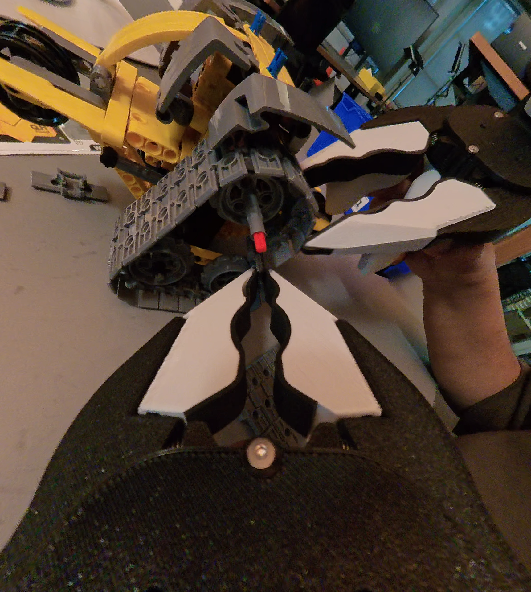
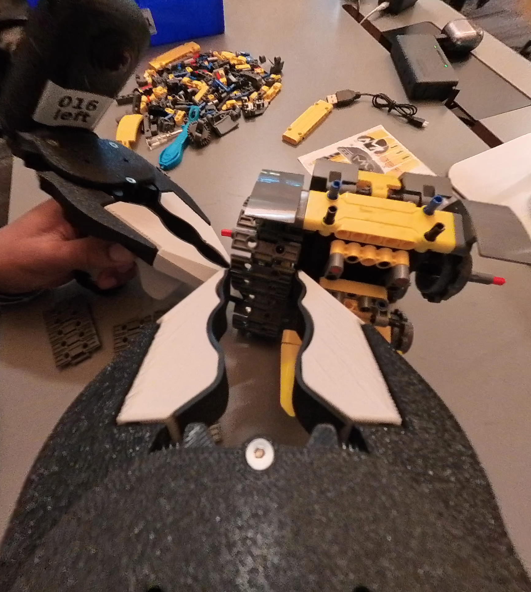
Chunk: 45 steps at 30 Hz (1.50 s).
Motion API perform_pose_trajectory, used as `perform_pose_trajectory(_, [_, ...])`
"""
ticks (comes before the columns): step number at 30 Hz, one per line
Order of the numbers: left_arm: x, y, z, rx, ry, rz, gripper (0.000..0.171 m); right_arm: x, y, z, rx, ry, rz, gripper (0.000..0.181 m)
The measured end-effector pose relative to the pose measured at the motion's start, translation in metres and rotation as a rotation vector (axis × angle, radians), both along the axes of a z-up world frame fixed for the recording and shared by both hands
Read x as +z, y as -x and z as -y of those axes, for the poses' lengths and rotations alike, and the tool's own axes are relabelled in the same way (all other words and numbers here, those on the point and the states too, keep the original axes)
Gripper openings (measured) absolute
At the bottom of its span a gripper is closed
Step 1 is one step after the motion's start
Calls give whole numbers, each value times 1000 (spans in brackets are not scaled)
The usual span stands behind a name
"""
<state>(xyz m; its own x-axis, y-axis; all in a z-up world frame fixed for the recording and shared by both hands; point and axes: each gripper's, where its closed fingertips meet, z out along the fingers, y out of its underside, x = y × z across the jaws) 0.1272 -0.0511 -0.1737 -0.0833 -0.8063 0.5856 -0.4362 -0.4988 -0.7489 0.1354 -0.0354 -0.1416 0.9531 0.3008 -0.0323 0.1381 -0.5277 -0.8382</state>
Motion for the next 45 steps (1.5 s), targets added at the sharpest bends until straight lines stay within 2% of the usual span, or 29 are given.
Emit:
perform_pose_trajectory(5, [1,0,-1,6,-1,4,0,6,0,3,11,3,-59,37])
perform_pose_trajectory(10, [2,0,1,-1,-57,9,0,-4,-1,2,-2,38,1,36])
perform_pose_trajectory(12, [2,0,0,4,-97,11,0,-6,-4,2,-13,44,38,26])
perform_pose_trajectory(14, [3,0,-1,12,-118,13,0,-5,-6,2,-16,42,62,23])
perform_pose_trajectory(17, [3,0,-2,15,-106,15,0,-3,-4,3,-5,47,45,28])
perform_pose_trajectory(22, [4,1,-2,16,-93,19,0,-3,3,2,-10,17,10,46])
perform_pose_trajectory(32, [3,1,-8,35,-65,14,0,-8,0,-9,-114,-19,212,50])
perform_pose_trajectory(45, [3,1,-11,45,-48,16,0,-4,-4,-19,-221,-24,60,40])
